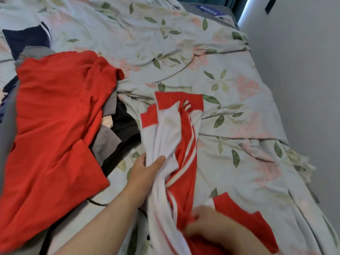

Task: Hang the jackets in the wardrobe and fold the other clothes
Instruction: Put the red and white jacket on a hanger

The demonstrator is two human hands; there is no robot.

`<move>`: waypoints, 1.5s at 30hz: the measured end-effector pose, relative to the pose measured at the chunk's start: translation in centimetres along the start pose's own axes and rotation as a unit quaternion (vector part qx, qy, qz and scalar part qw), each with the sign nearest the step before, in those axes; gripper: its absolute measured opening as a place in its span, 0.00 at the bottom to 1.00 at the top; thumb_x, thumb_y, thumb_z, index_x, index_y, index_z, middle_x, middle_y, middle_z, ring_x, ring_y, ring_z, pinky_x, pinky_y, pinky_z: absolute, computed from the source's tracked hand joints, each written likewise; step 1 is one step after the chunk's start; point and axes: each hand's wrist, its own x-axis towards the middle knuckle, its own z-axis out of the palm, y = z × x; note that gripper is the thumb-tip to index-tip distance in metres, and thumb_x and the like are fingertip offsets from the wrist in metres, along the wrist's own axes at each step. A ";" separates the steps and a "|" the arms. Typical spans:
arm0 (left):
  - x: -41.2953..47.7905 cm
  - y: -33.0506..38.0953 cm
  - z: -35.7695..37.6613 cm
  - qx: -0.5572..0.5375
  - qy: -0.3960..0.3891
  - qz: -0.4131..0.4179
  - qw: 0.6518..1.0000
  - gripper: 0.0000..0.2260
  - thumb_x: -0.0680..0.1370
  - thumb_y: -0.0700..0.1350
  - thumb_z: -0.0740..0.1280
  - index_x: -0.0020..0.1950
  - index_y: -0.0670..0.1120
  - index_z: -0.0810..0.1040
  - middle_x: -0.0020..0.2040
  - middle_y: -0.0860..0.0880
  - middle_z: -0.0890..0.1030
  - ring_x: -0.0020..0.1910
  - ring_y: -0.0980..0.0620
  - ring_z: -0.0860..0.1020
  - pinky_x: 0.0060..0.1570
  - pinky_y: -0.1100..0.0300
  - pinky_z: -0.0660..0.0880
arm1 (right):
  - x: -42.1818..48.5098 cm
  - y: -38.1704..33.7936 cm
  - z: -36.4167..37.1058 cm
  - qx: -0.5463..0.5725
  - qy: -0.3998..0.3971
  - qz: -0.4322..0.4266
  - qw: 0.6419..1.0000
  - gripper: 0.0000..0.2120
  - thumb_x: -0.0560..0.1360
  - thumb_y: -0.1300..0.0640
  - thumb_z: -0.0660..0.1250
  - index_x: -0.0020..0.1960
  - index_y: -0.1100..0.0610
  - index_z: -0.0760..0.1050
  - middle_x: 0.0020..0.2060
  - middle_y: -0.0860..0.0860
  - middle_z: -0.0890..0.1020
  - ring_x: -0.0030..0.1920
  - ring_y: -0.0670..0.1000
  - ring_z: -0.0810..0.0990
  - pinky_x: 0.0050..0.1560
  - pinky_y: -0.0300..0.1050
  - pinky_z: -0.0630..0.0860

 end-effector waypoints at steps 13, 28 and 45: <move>-3.8 -3.8 -0.4 0.085 -0.048 -0.045 0.994 0.14 0.74 0.35 0.71 0.52 0.53 0.81 0.46 0.55 0.86 0.45 0.53 0.84 0.42 0.61 0.80 | -1.4 0.6 1.2 0.112 0.329 -0.055 0.936 0.13 0.72 0.46 0.71 0.56 0.47 0.78 0.48 0.41 0.81 0.49 0.41 0.79 0.55 0.42 0.75; -8.0 -7.8 -2.0 0.045 -0.041 -0.118 0.991 0.14 0.75 0.49 0.71 0.33 0.45 0.75 0.30 0.45 0.70 0.29 0.51 0.67 0.31 0.61 0.64 | 4.3 -1.6 2.0 0.049 0.330 -0.089 0.939 0.10 0.76 0.55 0.66 0.37 0.51 0.77 0.34 0.44 0.78 0.41 0.48 0.75 0.44 0.43 0.68; -9.8 -1.0 -0.2 -0.147 -0.153 -0.025 0.977 0.12 0.75 0.47 0.69 0.54 0.43 0.84 0.52 0.39 0.84 0.54 0.42 0.83 0.50 0.55 0.80 | -4.3 -5.0 3.6 0.307 0.183 -0.132 0.925 0.11 0.78 0.54 0.64 0.48 0.59 0.83 0.45 0.57 0.85 0.46 0.50 0.82 0.53 0.54 0.78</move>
